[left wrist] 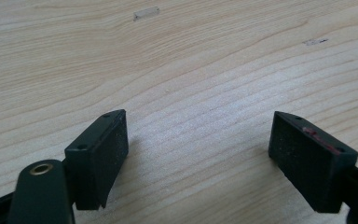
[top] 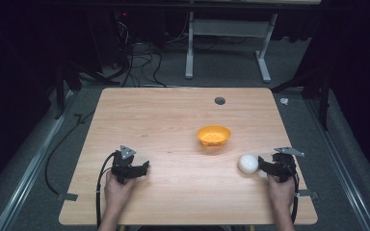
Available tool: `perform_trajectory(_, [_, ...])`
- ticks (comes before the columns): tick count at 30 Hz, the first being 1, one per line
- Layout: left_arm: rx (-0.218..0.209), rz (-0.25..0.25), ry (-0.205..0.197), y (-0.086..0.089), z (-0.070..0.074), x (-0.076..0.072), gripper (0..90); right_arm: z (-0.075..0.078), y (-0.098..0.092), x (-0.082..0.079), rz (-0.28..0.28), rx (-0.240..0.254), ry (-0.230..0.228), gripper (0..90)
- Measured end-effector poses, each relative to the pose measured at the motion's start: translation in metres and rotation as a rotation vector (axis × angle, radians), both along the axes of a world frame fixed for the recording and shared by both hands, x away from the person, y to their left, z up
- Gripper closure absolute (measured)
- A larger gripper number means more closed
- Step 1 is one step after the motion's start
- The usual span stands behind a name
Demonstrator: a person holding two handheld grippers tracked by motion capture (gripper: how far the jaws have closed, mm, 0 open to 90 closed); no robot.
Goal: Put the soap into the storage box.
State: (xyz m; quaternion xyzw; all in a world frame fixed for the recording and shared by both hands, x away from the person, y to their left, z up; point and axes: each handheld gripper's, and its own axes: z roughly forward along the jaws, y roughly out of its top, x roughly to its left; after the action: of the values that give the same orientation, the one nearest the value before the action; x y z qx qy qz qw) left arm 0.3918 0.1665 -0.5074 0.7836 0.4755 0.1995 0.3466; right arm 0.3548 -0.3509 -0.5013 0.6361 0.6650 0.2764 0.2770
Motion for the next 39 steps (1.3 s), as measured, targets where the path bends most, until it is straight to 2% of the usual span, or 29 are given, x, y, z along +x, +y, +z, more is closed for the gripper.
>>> perform_trajectory(11, [0.0, -0.001, 0.0, 0.0, 0.0, 0.0, 20.3, 0.0, 0.0, 0.001, 0.008, 0.002, 0.005, 23.7])
perform_trajectory(15, [0.001, -0.003, 0.002, 0.0, 0.0, 0.0, 20.3, 0.002, -0.004, -0.001, -0.003, 0.044, 0.002, 24.6])
perform_trajectory(21, [0.001, -0.003, 0.002, 0.0, 0.0, 0.0, 20.3, 0.008, -0.006, -0.004, 0.007, 0.064, -0.026, 25.0])
perform_trajectory(24, [0.001, -0.003, 0.001, 0.0, 0.0, 0.0, 20.3, 0.014, -0.006, -0.009, 0.02, 0.08, -0.059, 25.4])
perform_trajectory(27, [0.001, -0.003, 0.001, 0.0, 0.0, 0.0, 20.3, 0.016, -0.005, -0.011, 0.032, 0.081, -0.068, 25.5])
perform_trajectory(33, [0.001, -0.003, 0.001, 0.0, 0.0, 0.0, 20.3, 0.021, -0.003, -0.018, 0.046, 0.112, -0.099, 25.2])
perform_trajectory(34, [0.002, -0.003, 0.001, 0.0, 0.0, 0.0, 20.3, 0.024, -0.002, -0.02, 0.051, 0.12, -0.117, 25.2])
perform_trajectory(39, [0.001, -0.003, 0.001, 0.0, 0.0, 0.0, 20.3, 0.028, 0.001, -0.026, 0.074, 0.129, -0.127, 24.8])
